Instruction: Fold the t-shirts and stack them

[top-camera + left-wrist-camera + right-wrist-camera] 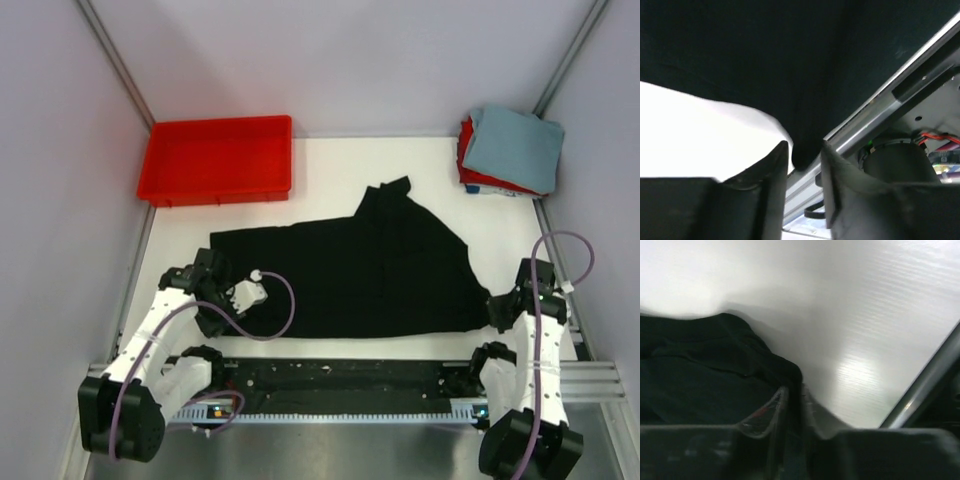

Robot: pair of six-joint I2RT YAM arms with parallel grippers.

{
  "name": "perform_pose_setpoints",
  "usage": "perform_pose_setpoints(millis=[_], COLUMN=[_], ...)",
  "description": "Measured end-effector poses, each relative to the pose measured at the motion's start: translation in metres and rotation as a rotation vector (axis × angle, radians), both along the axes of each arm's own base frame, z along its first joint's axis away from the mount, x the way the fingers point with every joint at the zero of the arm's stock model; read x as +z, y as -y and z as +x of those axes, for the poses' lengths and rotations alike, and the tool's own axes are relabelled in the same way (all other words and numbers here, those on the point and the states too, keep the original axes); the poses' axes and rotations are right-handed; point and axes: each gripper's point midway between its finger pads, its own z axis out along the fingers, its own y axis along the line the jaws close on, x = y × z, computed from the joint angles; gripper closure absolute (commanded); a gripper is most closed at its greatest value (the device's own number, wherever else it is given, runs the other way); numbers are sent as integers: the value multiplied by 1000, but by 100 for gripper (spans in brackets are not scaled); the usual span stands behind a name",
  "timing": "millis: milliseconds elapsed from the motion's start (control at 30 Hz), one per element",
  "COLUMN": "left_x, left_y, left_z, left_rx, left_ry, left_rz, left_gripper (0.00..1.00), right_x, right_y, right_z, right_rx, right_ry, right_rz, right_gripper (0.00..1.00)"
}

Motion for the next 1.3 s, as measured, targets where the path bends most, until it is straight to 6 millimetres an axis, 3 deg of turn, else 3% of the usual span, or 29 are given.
perform_pose_setpoints(millis=[33, 100, 200, 300, 367, 467, 600, 667, 767, 867, 967, 1067, 1167, 1300], left_x=[0, 1, 5, 20, 35, 53, 67, 65, 57, 47, 37, 24, 10, -6], left_y=[-2, -4, -4, -3, -6, -16, -34, -37, -36, -37, -40, -42, -45, -47], left_z=[-2, -7, -7, 17, 51, 108, 187, 211, 232, 253, 268, 276, 287, 297], left_rx=[-12, -18, -24, 19, 88, 221, 330, 328, 293, 249, 184, 119, 65, 20], left_ry=[-8, -29, -32, 36, 119, 223, 321, 343, 348, 370, 389, 377, 348, 315], left_rz=[8, 22, 14, -1, -13, -45, -109, -132, -153, -152, -138, -121, -107, -98], left_gripper=[36, 31, 24, 22, 26, 31, 30, 30, 30, 30, 30, 30, 30, 32], right_x=[-1, -2, 12, 44, 70, 113, 156, 173, 177, 159, 111, 63, 20, -15], right_y=[1, 6, 21, 38, 38, 19, -46, -74, -110, -130, -140, -152, -167, -180], right_z=[-3, -8, -9, 20, 56, 110, 182, 224, 290, 351, 374, 379, 372, 357], right_rx=[-16, -44, -68, -9, 91, 287, 689, 841, 1045, 1160, 1240, 1313, 1381, 1448], right_ry=[-16, -44, -43, 95, 267, 523, 636, 668, 644, 609, 504, 402, 307, 226], right_rz=[1, -20, -98, -210, -249, -303, -354, -370, -353, -358, -322, -276, -218, -168], right_gripper=[39, 13, 12, 16, 18, 19, 18, 23, 27, 27, 27, 27, 28, 38])
